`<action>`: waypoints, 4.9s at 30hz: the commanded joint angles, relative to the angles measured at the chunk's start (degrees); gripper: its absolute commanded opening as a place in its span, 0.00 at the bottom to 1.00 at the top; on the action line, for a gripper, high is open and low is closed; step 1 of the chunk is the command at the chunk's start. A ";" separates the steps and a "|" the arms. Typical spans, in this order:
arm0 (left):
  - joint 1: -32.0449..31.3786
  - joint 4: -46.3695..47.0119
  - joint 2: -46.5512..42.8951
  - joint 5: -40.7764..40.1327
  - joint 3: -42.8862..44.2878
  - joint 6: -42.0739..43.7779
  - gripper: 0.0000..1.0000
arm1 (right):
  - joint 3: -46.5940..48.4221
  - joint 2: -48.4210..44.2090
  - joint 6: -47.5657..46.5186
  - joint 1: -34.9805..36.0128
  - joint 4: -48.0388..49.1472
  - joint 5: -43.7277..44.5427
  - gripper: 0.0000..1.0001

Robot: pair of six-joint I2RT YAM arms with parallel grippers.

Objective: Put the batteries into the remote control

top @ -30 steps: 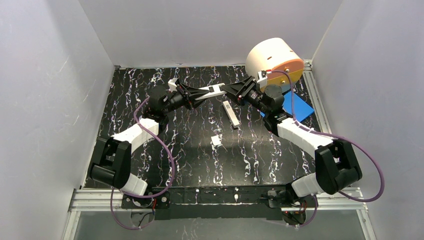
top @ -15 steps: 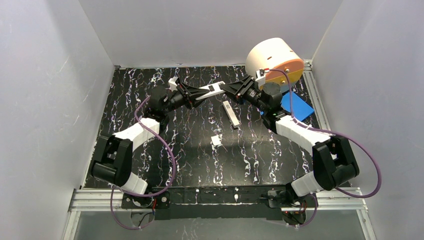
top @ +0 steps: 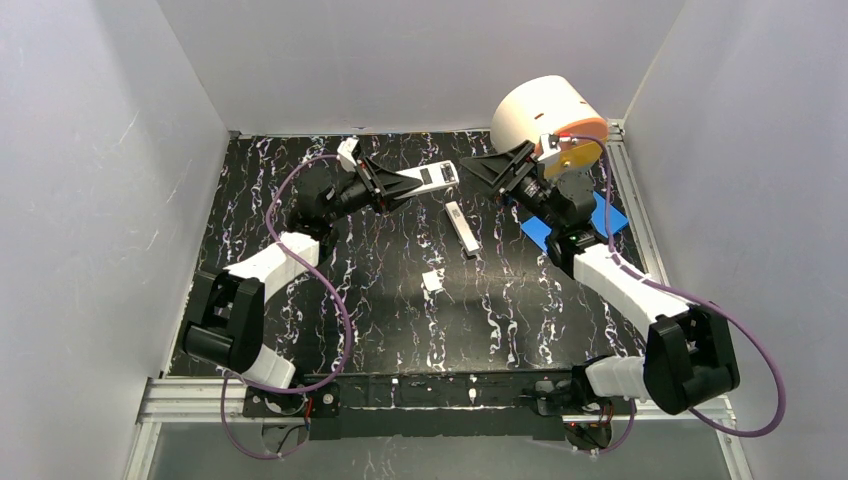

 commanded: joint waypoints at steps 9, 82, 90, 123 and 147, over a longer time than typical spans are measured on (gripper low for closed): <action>0.00 0.43 -1.65 8.17 5.27 8.75 0.00 | 3.96 -0.23 -9.48 -1.23 -8.86 -7.34 0.82; 13.97 -63.32 -1.69 2.06 -9.54 64.55 0.00 | 37.81 40.90 -51.42 32.06 -73.60 36.02 0.32; 14.02 -63.48 -1.69 2.39 -9.11 64.78 0.00 | 35.97 41.81 -51.10 32.39 -73.74 36.43 0.14; 13.93 -37.76 -4.60 23.94 6.85 29.95 0.00 | 16.81 12.88 -1.86 10.75 -9.69 -6.25 0.01; 13.92 -19.26 0.27 30.51 12.41 15.41 0.00 | 15.92 10.70 9.33 8.07 0.65 -9.64 0.01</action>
